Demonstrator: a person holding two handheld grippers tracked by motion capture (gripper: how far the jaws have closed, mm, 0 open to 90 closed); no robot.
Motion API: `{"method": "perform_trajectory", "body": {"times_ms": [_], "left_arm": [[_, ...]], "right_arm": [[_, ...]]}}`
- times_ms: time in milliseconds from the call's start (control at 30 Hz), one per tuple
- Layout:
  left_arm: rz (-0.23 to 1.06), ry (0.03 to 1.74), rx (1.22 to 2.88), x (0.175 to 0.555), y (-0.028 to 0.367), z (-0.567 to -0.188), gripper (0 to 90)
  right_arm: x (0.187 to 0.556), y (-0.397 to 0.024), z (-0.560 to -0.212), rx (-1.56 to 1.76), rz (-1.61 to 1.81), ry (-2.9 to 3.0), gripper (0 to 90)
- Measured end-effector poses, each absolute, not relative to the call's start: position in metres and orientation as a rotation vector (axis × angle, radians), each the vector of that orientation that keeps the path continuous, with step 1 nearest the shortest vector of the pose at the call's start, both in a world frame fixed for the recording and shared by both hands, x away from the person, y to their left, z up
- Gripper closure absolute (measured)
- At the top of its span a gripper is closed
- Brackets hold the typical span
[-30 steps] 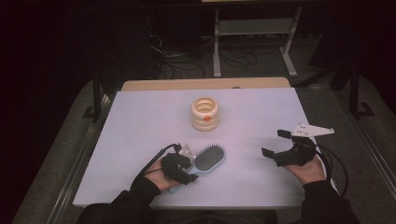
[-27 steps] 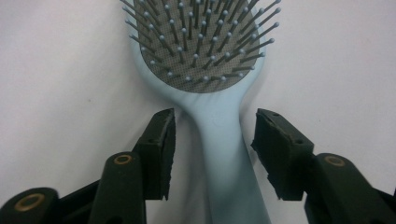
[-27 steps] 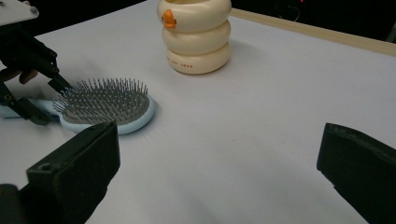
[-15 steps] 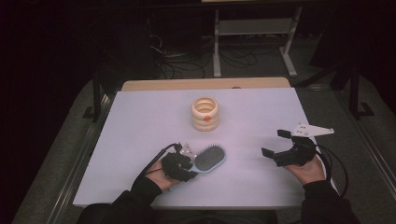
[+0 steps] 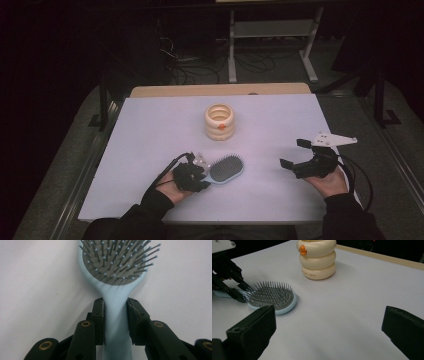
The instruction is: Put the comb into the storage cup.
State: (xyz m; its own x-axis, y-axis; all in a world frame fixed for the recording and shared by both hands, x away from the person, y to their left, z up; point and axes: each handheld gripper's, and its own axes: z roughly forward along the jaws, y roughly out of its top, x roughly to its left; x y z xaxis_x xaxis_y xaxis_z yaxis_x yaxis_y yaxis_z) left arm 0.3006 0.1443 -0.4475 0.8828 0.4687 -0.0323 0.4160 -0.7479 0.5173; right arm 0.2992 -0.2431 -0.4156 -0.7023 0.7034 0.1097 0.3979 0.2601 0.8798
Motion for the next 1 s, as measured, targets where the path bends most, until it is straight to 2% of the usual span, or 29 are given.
{"method": "perform_trajectory", "body": {"times_ms": [367,1000], "left_arm": [[0.121,0.662,2.487,0.304,0.15,-0.446,70.2],[0.21,0.669,2.368,0.303,0.173,-0.41,70.2]], "right_arm": [[0.299,-0.244,-0.415,1.013,1.424,2.228,0.0],[0.299,-0.243,-0.416,1.015,1.418,2.231,0.0]]}}
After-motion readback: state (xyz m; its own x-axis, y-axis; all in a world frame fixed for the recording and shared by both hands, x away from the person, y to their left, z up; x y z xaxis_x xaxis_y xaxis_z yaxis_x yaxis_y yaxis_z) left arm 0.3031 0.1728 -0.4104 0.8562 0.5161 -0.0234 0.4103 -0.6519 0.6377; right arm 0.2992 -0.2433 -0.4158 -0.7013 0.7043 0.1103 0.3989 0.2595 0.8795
